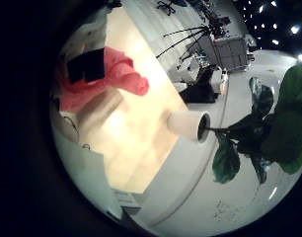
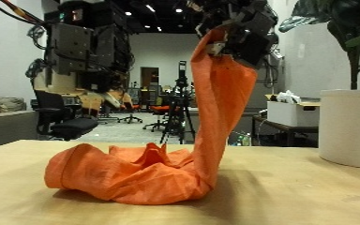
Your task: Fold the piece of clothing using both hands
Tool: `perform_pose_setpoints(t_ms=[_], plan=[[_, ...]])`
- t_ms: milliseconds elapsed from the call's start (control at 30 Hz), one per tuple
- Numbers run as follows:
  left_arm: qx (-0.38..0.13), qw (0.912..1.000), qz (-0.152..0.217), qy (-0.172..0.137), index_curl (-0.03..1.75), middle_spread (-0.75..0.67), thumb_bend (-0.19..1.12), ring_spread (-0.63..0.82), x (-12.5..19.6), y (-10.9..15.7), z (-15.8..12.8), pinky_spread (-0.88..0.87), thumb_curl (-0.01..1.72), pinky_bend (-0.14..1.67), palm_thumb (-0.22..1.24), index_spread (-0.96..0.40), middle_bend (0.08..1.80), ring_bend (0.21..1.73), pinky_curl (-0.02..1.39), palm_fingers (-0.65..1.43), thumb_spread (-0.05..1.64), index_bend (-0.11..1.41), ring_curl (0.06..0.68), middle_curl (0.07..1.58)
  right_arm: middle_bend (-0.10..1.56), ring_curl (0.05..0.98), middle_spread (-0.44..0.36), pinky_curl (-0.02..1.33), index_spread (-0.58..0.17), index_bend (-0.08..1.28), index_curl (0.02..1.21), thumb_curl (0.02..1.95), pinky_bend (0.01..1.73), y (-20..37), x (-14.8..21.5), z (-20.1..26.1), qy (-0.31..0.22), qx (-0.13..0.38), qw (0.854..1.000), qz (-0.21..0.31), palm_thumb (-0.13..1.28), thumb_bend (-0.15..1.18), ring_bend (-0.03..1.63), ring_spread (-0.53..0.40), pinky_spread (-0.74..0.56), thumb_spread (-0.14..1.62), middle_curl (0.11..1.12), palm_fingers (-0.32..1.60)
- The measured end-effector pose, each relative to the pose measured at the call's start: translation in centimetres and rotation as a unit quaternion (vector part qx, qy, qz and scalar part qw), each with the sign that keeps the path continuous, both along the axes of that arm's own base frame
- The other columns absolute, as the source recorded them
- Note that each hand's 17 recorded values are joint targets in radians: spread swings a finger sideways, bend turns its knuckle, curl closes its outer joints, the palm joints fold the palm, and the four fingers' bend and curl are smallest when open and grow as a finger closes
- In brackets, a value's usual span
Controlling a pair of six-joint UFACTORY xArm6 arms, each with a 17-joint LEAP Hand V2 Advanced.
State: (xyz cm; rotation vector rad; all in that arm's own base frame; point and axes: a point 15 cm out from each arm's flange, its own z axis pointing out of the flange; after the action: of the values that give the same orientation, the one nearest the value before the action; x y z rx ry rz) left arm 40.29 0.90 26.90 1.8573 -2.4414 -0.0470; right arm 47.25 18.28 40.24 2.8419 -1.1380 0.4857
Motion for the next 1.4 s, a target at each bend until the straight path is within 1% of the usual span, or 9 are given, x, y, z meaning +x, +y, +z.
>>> perform_pose_setpoints(t_ms=[200, 567, 967, 1033, 1067, 1133, 1167, 1267, 1400], plan=[[-0.001, 0.9995, 0.030, -0.009, 0.23, 0.37, -0.02, 0.55, -1.0, 3.5, 1.2, 0.49, 0.27, 0.28, 0.26, 0.03, 0.18, 0.40, 0.32, -0.05, 1.11, 0.14, 0.236, 0.24, 1.20, 0.696, -0.159, 0.77, -0.269, 1.03, 0.91, 0.89, 1.22, 5.3, 0.7, -1.3, 0.001, 0.001, 0.999, 0.038, 1.07, -0.01, 1.35, -0.222, -0.28, 1.11, 0.89, 1.10], [-0.003, 0.9970, 0.078, -0.005, 0.24, 0.36, -0.02, 0.54, -2.4, 7.8, 0.8, 0.49, 0.27, 0.28, 0.24, 0.05, 0.18, 0.41, 0.32, -0.05, 1.06, 0.14, 0.238, 0.25, 1.20, 0.695, -0.163, 0.77, -0.270, 1.02, 0.92, 0.89, 1.22, 14.0, 0.6, -7.0, 0.011, 0.006, 0.994, 0.108, 1.05, -0.01, 1.35, -0.220, -0.29, 1.13, 0.90, 1.11], [-0.007, 0.9955, 0.093, -0.015, 0.24, 0.36, -0.03, 0.54, -2.9, 9.0, 1.5, 0.49, 0.28, 0.28, 0.23, 0.05, 0.18, 0.41, 0.32, -0.05, 1.03, 0.14, 0.237, 0.26, 1.15, 0.658, -0.166, 0.73, -0.281, 0.95, 0.89, 0.78, 1.15, 19.1, 2.0, -13.7, 0.044, 0.087, 0.989, 0.113, 0.87, -0.03, 1.31, -0.229, -0.35, 1.20, 0.87, 1.10], [-0.007, 0.9956, 0.093, -0.013, 0.24, 0.36, -0.02, 0.54, -3.0, 8.8, 1.3, 0.49, 0.28, 0.28, 0.23, 0.05, 0.18, 0.41, 0.32, -0.05, 1.03, 0.14, 0.237, 0.26, 1.12, 0.633, -0.172, 0.70, -0.294, 0.88, 0.87, 0.74, 1.10, 19.0, 2.2, -14.6, 0.048, 0.084, 0.989, 0.113, 0.85, -0.03, 1.28, -0.244, -0.41, 1.21, 0.84, 1.04], [-0.008, 0.9956, 0.092, -0.013, 0.24, 0.36, -0.03, 0.54, -3.0, 8.8, 1.3, 0.49, 0.28, 0.28, 0.23, 0.05, 0.18, 0.41, 0.32, -0.05, 1.03, 0.14, 0.237, 0.26, 1.05, 0.615, -0.182, 0.68, -0.312, 0.75, 0.84, 0.71, 1.08, 18.9, 2.3, -15.0, 0.050, 0.083, 0.989, 0.112, 0.83, -0.03, 1.23, -0.263, -0.48, 1.22, 0.81, 0.82], [-0.008, 0.9956, 0.092, -0.013, 0.24, 0.36, -0.03, 0.54, -3.0, 8.8, 1.3, 0.49, 0.28, 0.28, 0.23, 0.05, 0.18, 0.41, 0.32, -0.05, 1.03, 0.14, 0.237, 0.26, 0.98, 0.611, -0.190, 0.67, -0.328, 0.63, 0.82, 0.69, 1.11, 18.7, 2.5, -15.1, 0.051, 0.082, 0.989, 0.111, 0.83, -0.02, 1.20, -0.282, -0.52, 1.23, 0.78, 0.65], [-0.008, 0.9956, 0.093, -0.013, 0.24, 0.36, -0.02, 0.54, -3.0, 8.8, 1.3, 0.49, 0.28, 0.28, 0.23, 0.05, 0.18, 0.41, 0.32, -0.05, 1.02, 0.14, 0.237, 0.27, 0.90, 0.620, -0.188, 0.69, -0.339, 0.54, 0.81, 0.67, 1.13, 18.5, 2.6, -15.1, 0.051, 0.082, 0.989, 0.109, 0.82, -0.02, 1.20, -0.284, -0.52, 1.23, 0.77, 0.41], [-0.008, 0.9957, 0.091, -0.013, 0.24, 0.36, -0.02, 0.54, -3.0, 8.7, 1.3, 0.49, 0.28, 0.28, 0.22, 0.05, 0.18, 0.41, 0.33, -0.05, 1.02, 0.14, 0.237, 0.27, 0.66, 0.526, -0.177, 0.63, -0.383, 0.41, 0.67, 0.62, 0.98, 18.2, 3.0, -15.1, 0.049, 0.084, 0.990, 0.106, 0.81, -0.02, 1.02, -0.243, -0.35, 1.22, 0.64, 0.00], [-0.008, 0.9959, 0.089, -0.013, 0.24, 0.36, -0.02, 0.54, -2.9, 8.4, 1.3, 0.49, 0.28, 0.28, 0.22, 0.06, 0.18, 0.41, 0.33, -0.05, 1.02, 0.14, 0.237, 0.27, 0.46, 0.424, -0.120, 0.56, -0.390, 0.32, 0.55, 0.58, 0.92, 17.5, 4.4, -13.3, 0.026, 0.098, 0.990, 0.100, 0.80, -0.02, 0.86, -0.145, -0.10, 1.19, 0.53, -0.04]])
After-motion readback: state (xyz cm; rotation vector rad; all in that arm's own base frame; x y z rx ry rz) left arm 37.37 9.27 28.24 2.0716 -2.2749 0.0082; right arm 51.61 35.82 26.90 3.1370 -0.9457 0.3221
